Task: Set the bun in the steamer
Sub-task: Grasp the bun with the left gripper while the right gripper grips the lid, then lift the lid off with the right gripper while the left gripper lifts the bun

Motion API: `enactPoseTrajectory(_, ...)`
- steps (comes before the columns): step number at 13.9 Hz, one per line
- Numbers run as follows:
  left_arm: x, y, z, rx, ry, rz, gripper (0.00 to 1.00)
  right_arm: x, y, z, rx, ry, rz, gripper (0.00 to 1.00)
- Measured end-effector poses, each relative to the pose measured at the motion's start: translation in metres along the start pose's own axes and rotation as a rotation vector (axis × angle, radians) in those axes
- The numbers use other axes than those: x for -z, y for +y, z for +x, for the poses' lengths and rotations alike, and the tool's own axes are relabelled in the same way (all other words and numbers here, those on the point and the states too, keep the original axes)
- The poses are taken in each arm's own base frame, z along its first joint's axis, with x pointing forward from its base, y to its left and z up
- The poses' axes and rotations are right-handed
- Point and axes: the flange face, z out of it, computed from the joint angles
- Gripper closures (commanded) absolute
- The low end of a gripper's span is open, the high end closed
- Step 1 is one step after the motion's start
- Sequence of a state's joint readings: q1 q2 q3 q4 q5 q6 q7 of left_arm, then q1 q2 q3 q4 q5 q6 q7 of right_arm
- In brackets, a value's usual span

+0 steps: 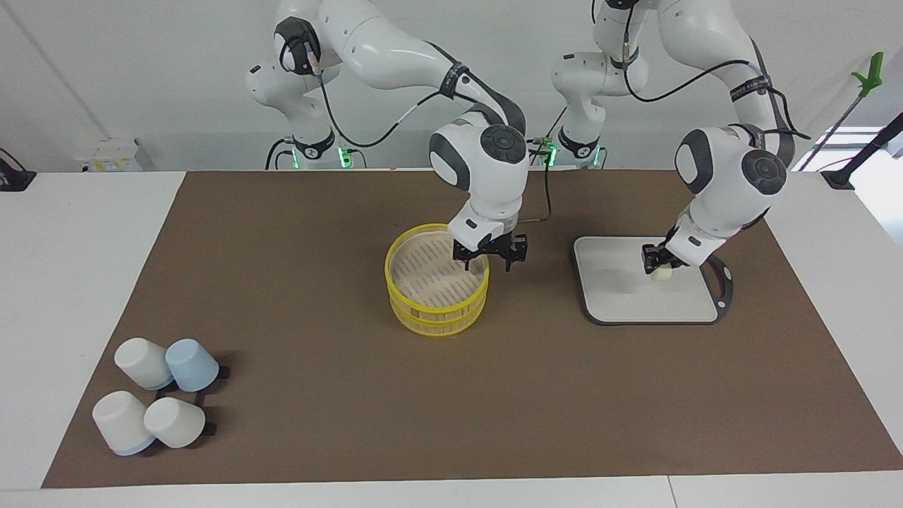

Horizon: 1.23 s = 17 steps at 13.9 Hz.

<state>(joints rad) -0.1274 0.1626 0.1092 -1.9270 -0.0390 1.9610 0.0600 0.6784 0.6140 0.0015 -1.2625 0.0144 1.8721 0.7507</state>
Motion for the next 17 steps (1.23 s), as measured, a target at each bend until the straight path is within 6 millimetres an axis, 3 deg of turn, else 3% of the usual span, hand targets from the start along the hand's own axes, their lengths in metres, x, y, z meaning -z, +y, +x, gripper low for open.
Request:
enactPoseTrajectory(1,0.001,0.000,0.000,0.002,0.000,-0.001,0.61,-0.001,0.000,0.000,0.000,-0.001,-0.001,1.00)
enactPoseTrajectory(10,0.004,0.022,0.002,0.047,0.004,-0.002,0.61,0.001,-0.002,0.000,-0.015,0.003,0.012,1.00)
enactPoseTrajectory(12,0.013,0.028,0.004,0.075,0.018,-0.021,0.60,0.016,0.004,0.008,-0.028,0.015,0.018,1.00)
enactPoseTrajectory(14,0.021,0.044,0.007,0.113,0.032,-0.030,0.60,0.045,0.024,0.025,-0.060,0.026,0.046,1.00)
enactPoseTrajectory(17,0.035,0.085,0.009,0.168,0.050,-0.036,0.60,0.096,0.090,0.063,-0.093,0.031,0.130,1.00)
